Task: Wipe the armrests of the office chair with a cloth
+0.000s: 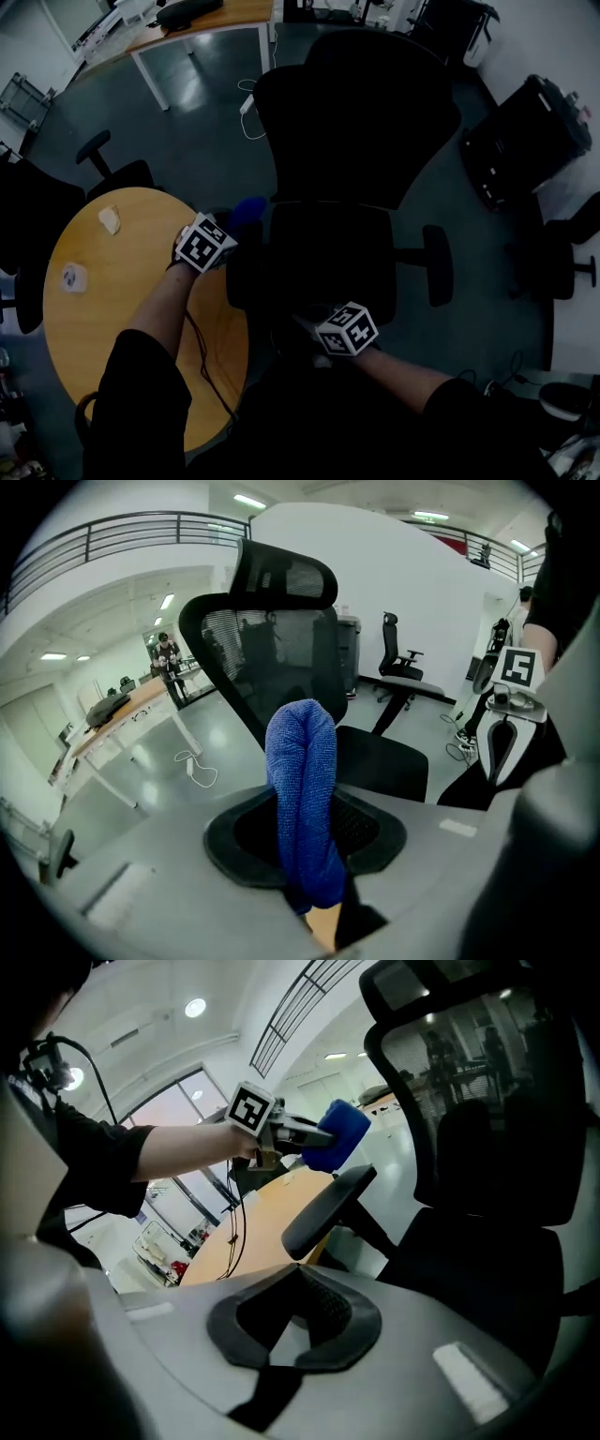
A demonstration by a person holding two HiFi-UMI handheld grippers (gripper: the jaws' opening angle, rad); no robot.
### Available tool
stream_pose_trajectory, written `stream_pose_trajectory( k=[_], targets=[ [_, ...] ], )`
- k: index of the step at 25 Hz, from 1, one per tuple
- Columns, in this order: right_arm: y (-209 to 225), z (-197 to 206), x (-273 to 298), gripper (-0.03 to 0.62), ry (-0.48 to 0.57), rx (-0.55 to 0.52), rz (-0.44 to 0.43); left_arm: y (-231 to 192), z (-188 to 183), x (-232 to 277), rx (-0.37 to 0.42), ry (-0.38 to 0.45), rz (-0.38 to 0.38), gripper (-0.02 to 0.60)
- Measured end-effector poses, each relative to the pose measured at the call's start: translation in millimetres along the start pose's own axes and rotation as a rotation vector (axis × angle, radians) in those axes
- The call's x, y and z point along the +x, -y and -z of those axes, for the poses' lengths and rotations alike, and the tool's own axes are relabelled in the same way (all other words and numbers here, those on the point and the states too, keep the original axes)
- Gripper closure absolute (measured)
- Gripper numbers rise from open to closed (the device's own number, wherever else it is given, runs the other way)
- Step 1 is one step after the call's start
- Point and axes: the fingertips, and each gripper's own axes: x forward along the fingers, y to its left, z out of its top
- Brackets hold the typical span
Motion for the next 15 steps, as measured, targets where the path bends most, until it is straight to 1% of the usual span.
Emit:
stream_pose_trajectory(
  k=[4,7,9,10,12,15],
  targets=[
    [-12,8,38,0.589,-0.082,0.022,-0.052,-4,2,23,0.092,-0.045,0.037,0.456],
    [-25,11,63,0.589,-0.114,0.025,-0.097,-5,6,40,0.164,-0.093,0.065,0.456],
    [-31,12,76,0.589,-0.129,0.016,-0.116,-7,8,48,0.198,-0.112,0.078,0.456],
    [-33,12,82,0.589,-0.135,0.013,-0.123,-10,10,51,0.203,-0.117,0.082,0.456],
    [-36,12,92,0.589,-0.148,0.013,-0.132,-18,16,55,0.187,-0.119,0.087,0.454],
    [-38,10,105,0.589,-0.156,0.024,-0.136,-29,27,59,0.118,-0.099,0.095,0.454]
  ],
)
